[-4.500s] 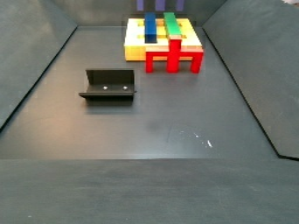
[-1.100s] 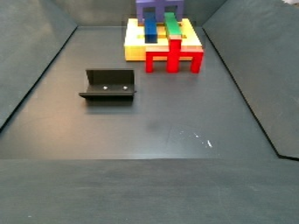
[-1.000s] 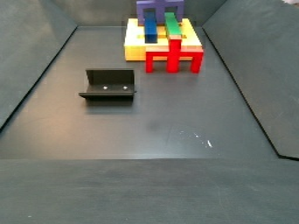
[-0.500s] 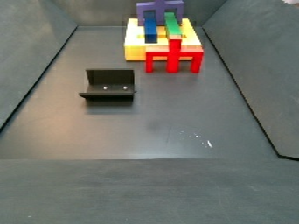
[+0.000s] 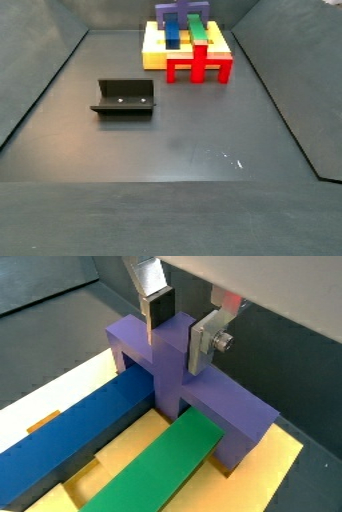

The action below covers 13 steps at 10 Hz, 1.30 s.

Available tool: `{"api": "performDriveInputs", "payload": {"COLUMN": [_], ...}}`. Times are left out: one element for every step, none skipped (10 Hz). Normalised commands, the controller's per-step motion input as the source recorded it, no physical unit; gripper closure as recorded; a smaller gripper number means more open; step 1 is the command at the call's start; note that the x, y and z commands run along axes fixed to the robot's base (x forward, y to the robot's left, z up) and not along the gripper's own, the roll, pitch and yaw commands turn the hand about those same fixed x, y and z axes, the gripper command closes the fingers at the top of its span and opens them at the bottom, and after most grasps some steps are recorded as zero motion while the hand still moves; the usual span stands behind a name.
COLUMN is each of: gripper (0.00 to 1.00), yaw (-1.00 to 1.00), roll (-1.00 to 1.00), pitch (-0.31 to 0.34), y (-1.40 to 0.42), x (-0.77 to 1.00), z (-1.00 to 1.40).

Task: Pick up the purple object. Move up. Move to above the board. Insert the purple object.
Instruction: Insert the purple object.

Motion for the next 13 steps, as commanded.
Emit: {"api": "performDriveInputs", "payload": {"gripper": [1.00, 1.00, 1.00, 1.00, 1.00, 1.00, 1.00, 1.00, 1.00, 1.00, 1.00, 1.00, 1.00], "yaw": [-0.05, 0.01, 0.07, 0.03, 0.01, 0.00, 0.00, 0.00, 0.00, 0.03, 0.00, 0.00, 0.00], "roll": [0.00, 0.00, 0.08, 0.09, 0.15, 0.18, 0.17, 0.12, 0.16, 0.24, 0.30, 0.31, 0.21], "pitch": [0.037, 0.000, 0.000, 0.000, 0.000, 0.000, 0.000, 0.029, 0.041, 0.046, 0.041, 0.044, 0.000], "y": [0.10, -0.08, -0.34, -0.22, -0.07, 0.00, 0.00, 0.00, 0.00, 0.00, 0.00, 0.00, -0.01], "x": [-0.01, -0.14, -0.04, -0.01, 0.00, 0.05, 0.13, 0.13, 0.06, 0.03, 0.10, 0.07, -0.02], "z": [0.05, 0.11, 0.22, 0.04, -0.03, -0.08, 0.00, 0.03, 0.10, 0.17, 0.01, 0.00, -0.01]}}
